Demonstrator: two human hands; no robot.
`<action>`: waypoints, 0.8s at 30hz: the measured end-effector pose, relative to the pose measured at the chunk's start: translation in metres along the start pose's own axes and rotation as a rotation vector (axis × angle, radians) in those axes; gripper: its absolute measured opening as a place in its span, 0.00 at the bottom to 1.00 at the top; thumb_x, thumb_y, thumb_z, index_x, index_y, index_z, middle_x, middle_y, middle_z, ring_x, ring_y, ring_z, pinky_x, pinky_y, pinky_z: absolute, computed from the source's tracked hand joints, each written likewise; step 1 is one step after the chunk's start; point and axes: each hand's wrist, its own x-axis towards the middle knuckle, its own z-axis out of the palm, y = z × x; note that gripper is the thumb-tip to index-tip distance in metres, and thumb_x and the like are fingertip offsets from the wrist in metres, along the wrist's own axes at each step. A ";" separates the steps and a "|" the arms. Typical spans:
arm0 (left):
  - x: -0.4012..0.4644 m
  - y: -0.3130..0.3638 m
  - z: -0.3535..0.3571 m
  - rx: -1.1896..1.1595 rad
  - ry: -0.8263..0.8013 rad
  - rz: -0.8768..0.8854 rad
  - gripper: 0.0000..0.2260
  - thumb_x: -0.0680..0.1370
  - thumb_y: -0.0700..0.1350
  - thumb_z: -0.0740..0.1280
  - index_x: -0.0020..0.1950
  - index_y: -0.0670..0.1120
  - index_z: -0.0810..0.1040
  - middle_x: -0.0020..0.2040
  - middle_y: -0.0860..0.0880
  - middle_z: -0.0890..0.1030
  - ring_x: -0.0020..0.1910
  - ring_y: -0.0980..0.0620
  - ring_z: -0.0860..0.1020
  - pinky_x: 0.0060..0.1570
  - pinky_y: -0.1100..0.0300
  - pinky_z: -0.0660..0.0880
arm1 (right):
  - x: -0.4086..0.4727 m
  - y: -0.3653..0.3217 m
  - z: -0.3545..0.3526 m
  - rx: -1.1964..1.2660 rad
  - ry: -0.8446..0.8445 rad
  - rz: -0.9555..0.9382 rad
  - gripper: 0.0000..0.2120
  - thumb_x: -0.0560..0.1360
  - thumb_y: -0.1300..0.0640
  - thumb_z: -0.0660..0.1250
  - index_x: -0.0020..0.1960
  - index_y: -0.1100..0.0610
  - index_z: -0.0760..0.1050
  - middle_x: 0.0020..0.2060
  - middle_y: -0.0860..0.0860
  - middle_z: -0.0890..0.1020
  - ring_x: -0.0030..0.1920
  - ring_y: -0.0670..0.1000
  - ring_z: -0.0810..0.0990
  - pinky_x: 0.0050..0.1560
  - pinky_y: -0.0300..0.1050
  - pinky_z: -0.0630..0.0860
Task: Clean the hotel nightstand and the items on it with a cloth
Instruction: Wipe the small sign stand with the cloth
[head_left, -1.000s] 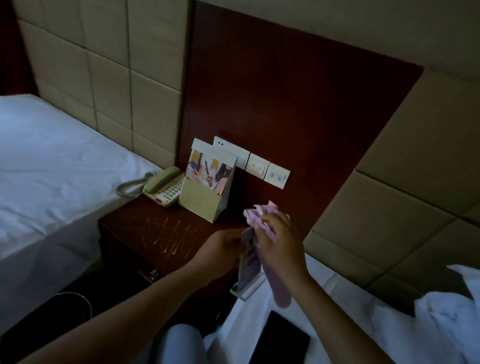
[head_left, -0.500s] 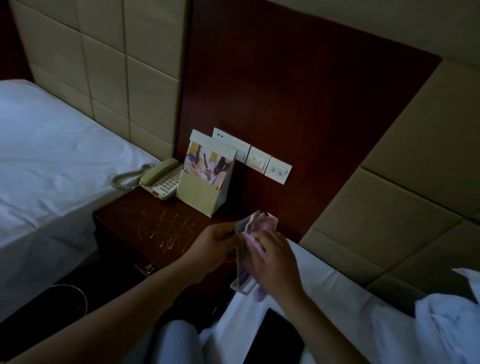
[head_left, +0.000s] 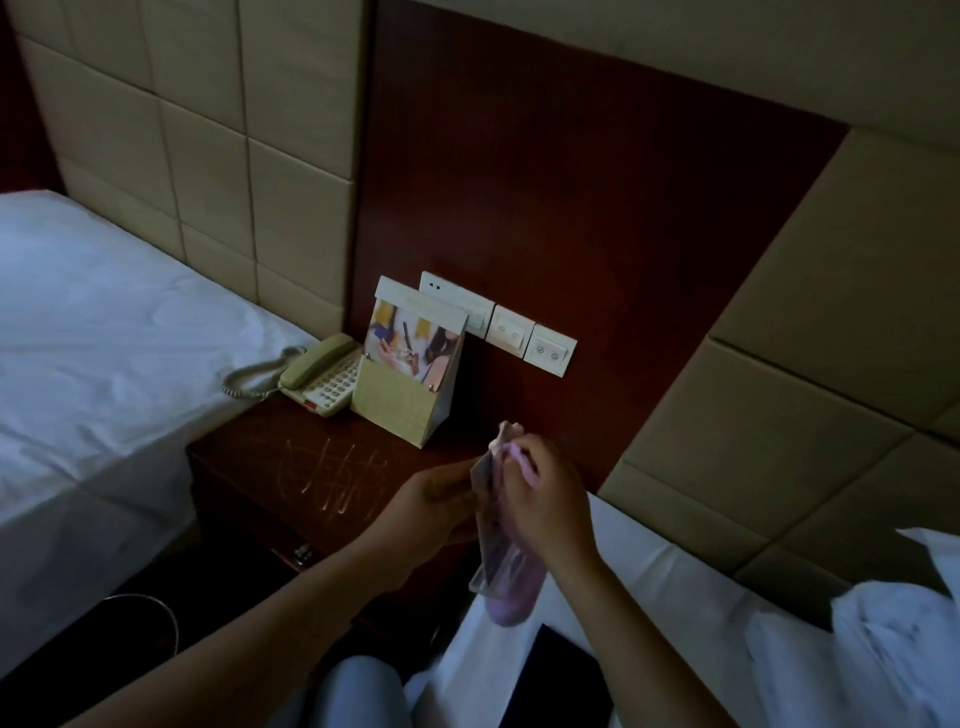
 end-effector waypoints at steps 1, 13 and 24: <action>0.001 0.001 0.001 -0.019 0.011 -0.001 0.14 0.84 0.40 0.61 0.65 0.52 0.79 0.58 0.50 0.85 0.58 0.52 0.83 0.55 0.55 0.82 | -0.002 -0.004 0.002 0.010 0.020 0.021 0.06 0.83 0.45 0.59 0.56 0.42 0.74 0.53 0.40 0.79 0.57 0.43 0.77 0.48 0.34 0.71; 0.001 0.002 0.000 -0.205 0.070 -0.030 0.13 0.84 0.45 0.61 0.67 0.49 0.79 0.56 0.44 0.86 0.56 0.45 0.85 0.56 0.47 0.82 | 0.001 0.009 -0.008 -0.190 0.031 0.036 0.12 0.81 0.46 0.57 0.57 0.45 0.77 0.60 0.45 0.79 0.64 0.52 0.75 0.53 0.38 0.68; 0.001 0.010 -0.013 -0.241 0.129 -0.046 0.13 0.84 0.46 0.61 0.66 0.50 0.79 0.57 0.42 0.85 0.55 0.44 0.85 0.52 0.49 0.83 | 0.002 0.014 -0.012 -0.346 0.003 -0.153 0.11 0.78 0.49 0.59 0.53 0.47 0.80 0.56 0.44 0.81 0.60 0.51 0.77 0.54 0.46 0.71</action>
